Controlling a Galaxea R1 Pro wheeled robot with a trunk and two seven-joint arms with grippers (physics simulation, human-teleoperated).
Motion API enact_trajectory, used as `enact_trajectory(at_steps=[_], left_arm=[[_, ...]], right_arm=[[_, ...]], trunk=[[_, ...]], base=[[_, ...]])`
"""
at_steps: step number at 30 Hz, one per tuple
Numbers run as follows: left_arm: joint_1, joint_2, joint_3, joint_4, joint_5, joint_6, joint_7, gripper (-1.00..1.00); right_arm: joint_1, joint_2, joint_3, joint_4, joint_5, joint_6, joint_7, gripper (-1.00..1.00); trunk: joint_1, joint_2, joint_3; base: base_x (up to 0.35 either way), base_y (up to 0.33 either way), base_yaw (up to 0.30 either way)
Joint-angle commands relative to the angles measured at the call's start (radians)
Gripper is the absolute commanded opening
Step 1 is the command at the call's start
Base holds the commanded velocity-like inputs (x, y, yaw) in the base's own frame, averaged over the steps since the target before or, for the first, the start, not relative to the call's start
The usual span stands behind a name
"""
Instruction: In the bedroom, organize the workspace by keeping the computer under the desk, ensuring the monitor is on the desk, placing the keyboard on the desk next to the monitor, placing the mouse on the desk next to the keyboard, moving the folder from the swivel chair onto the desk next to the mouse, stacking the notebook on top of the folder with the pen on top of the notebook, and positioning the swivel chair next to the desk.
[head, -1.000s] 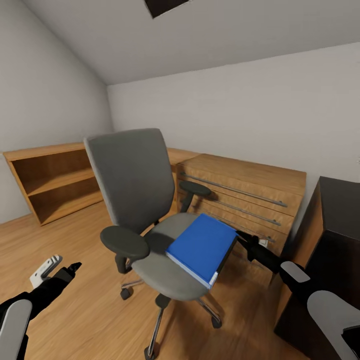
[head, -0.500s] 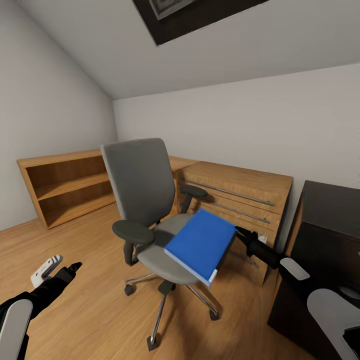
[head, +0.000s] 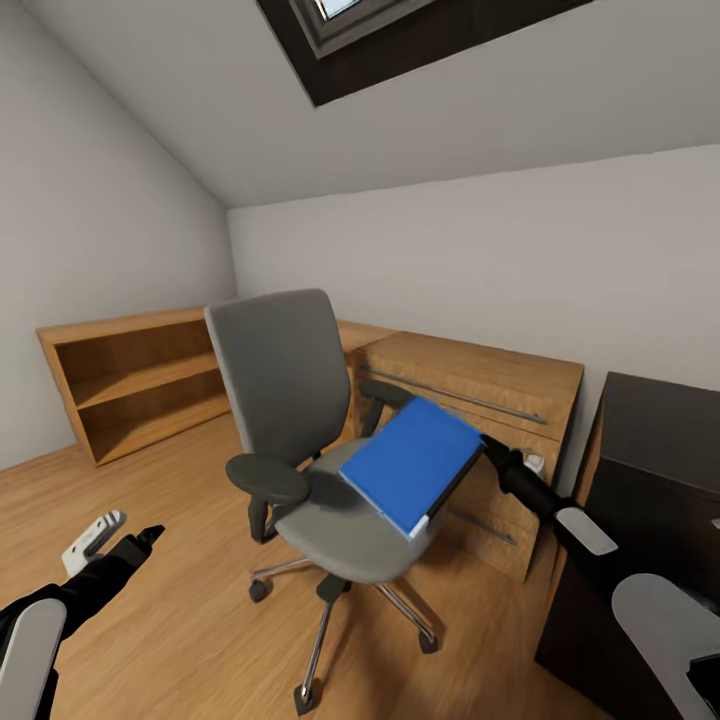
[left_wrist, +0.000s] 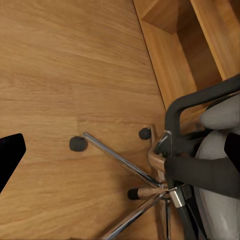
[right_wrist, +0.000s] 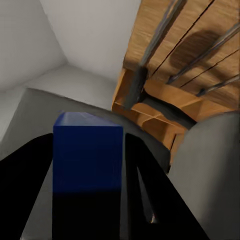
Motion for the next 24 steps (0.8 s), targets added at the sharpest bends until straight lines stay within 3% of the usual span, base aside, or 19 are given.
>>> enact_trajectory(at_steps=[1, 8, 14, 16, 17, 19, 23, 24], left_arm=[[-0.001, 0.0, 0.0, 0.001, 0.011, 0.003, 0.009, 1.0], [-0.001, 0.0, 0.0, 0.003, 0.009, 0.003, 0.009, 1.0], [-0.001, -0.002, 0.0, 0.003, 0.01, 0.003, 0.01, 1.0], [-0.001, -0.002, -0.001, 0.004, 0.01, 0.002, 0.01, 1.0], [-0.001, -0.003, -0.001, 0.006, 0.01, 0.002, 0.011, 1.0], [-0.001, -0.003, -0.001, 0.007, 0.01, 0.002, 0.011, 1.0], [-0.001, -0.003, -0.002, 0.012, 0.011, 0.0, 0.013, 1.0], [-0.001, -0.003, -0.003, 0.017, 0.011, -0.001, 0.013, 1.0]], right_arm=[[-0.001, -0.001, 0.006, -0.011, -0.01, -0.014, 0.002, -1.0], [-0.001, -0.001, 0.004, -0.042, -0.013, -0.022, 0.002, -1.0], [0.002, -0.005, 0.002, -0.132, -0.018, -0.005, 0.0, -1.0], [0.008, -0.007, 0.002, -0.158, -0.019, 0.021, 0.0, -1.0], [0.018, -0.008, -0.003, -0.197, -0.02, 0.082, -0.001, -1.0], [0.02, -0.009, -0.012, -0.223, -0.024, 0.096, -0.007, -1.0], [0.022, -0.009, -0.062, -0.363, -0.061, 0.119, -0.124, -1.0], [0.022, -0.007, -0.086, -0.405, -0.08, 0.122, -0.212, -1.0]], trunk=[[-0.004, 0.007, 0.002], [-0.031, 0.056, 0.024], [-0.054, 0.098, 0.043], [-0.062, 0.112, 0.049], [-0.065, 0.119, 0.052], [-0.073, 0.133, 0.058], [-0.088, 0.161, 0.071], [-0.092, 0.168, 0.074]], base=[[0.0, 0.0, 0.0], [0.0, 0.0, 0.0], [0.0, 0.0, 0.0], [0.0, 0.0, 0.0], [0.0, 0.0, 0.0], [0.0, 0.0, 0.0], [0.0, 0.0, 0.0], [0.0, 0.0, 0.0]])
